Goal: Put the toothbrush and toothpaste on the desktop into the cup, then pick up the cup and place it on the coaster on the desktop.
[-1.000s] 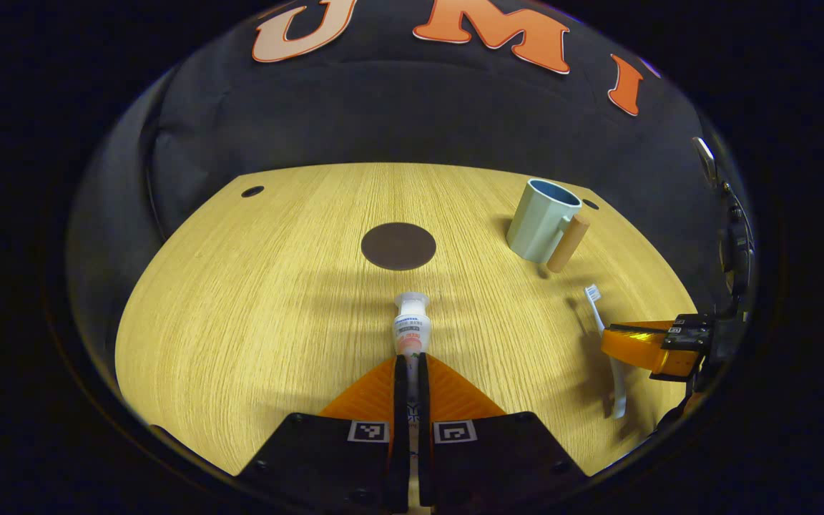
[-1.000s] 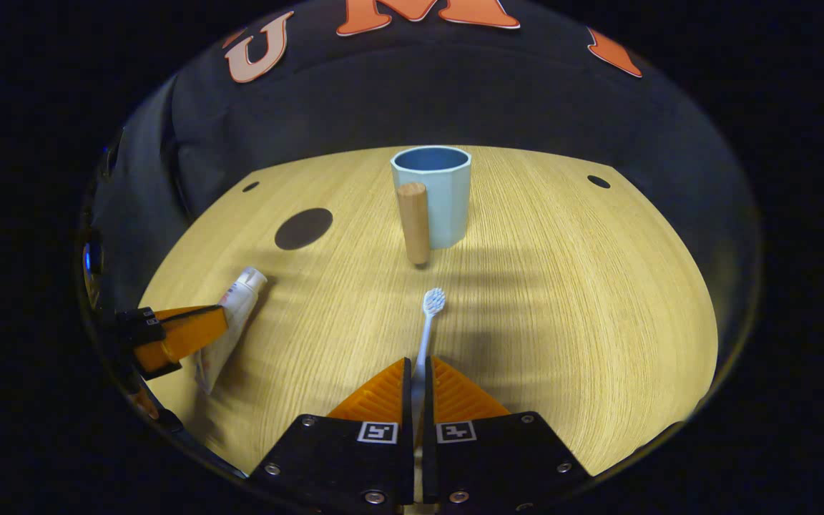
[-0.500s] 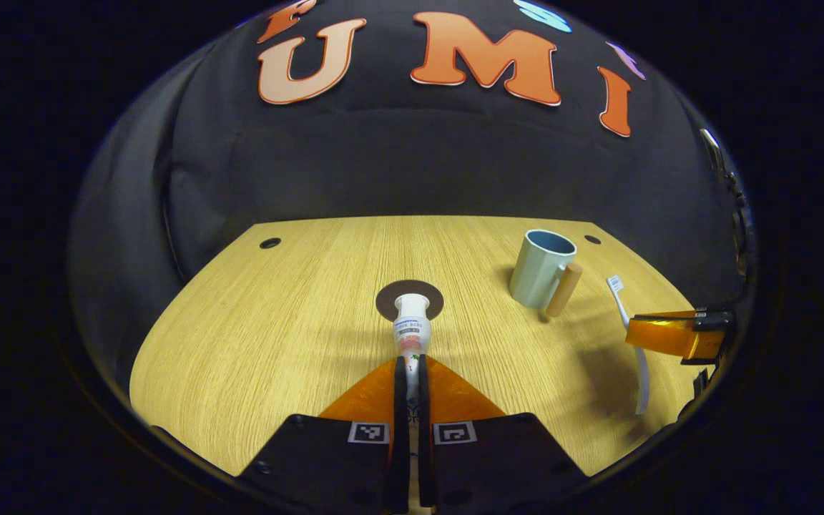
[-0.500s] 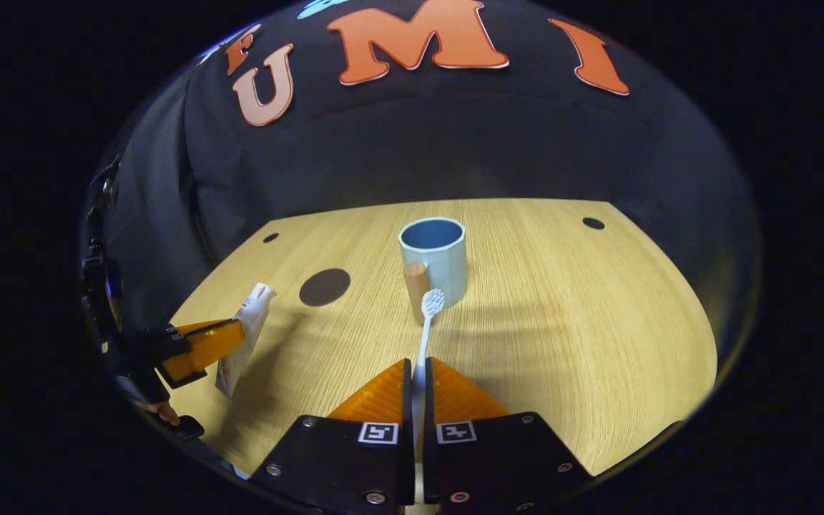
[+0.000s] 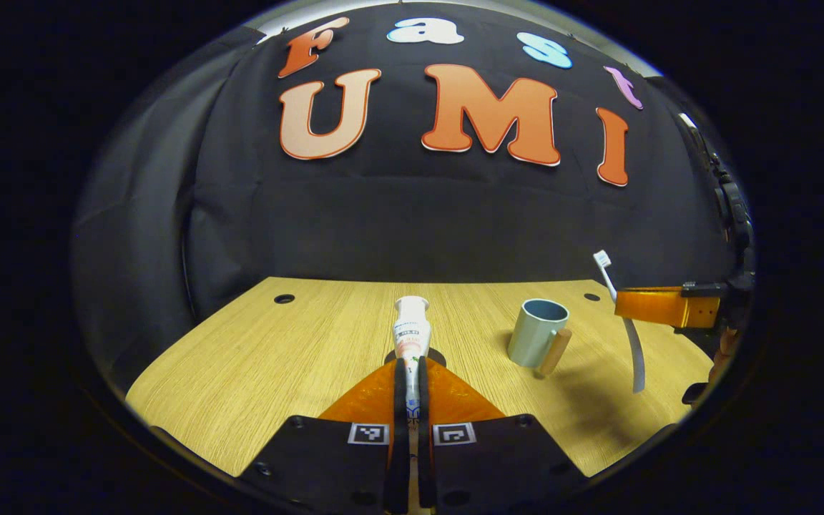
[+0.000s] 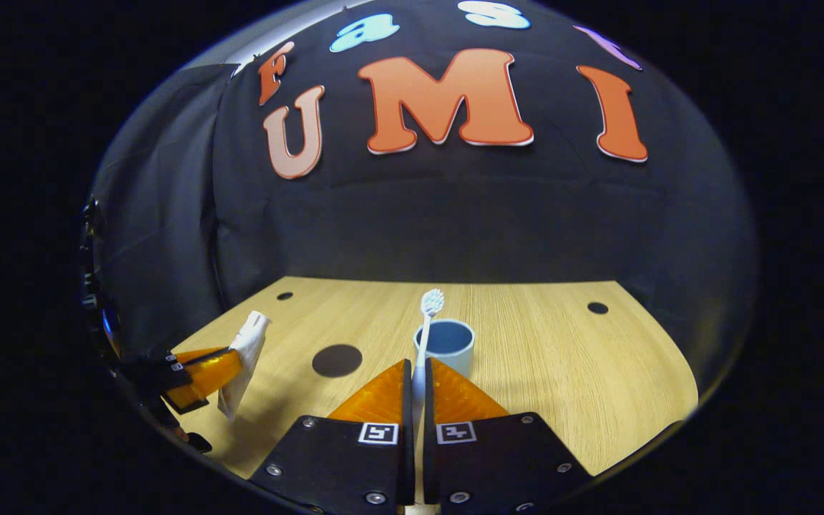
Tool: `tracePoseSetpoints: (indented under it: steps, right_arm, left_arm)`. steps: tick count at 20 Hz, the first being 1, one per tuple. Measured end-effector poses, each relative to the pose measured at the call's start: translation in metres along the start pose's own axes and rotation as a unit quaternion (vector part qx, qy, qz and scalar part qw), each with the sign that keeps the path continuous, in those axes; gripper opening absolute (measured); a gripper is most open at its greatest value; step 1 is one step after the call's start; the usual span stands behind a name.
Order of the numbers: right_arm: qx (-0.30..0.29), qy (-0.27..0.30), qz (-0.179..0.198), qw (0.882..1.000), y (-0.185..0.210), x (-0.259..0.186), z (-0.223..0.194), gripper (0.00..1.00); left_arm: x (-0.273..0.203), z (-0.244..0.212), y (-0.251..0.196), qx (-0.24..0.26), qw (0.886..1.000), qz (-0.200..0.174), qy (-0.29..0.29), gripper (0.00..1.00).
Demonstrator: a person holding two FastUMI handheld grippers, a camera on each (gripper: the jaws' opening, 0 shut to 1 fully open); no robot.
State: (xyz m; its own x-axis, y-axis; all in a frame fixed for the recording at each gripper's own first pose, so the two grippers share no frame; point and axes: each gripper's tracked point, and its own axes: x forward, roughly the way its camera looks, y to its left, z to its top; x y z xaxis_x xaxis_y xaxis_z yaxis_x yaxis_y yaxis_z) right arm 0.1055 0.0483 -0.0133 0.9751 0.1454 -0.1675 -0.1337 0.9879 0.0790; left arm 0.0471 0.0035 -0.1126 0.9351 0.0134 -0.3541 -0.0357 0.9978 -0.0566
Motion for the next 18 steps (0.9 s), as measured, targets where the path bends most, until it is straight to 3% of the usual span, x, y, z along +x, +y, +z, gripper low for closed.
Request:
tracePoseSetpoints:
  steps: [7,18]
  right_arm:
    - [-0.006,-0.093,-0.009,0.996,-0.014,0.031,0.054,0.05]
    - [-0.025,-0.138,0.006,0.99,-0.021,0.1,0.077,0.05]
  left_arm:
    - [-0.001,0.004,0.014,0.002,1.0,0.02,-0.014,0.08]
    - [0.005,0.008,0.023,0.004,0.999,0.039,-0.015,0.08]
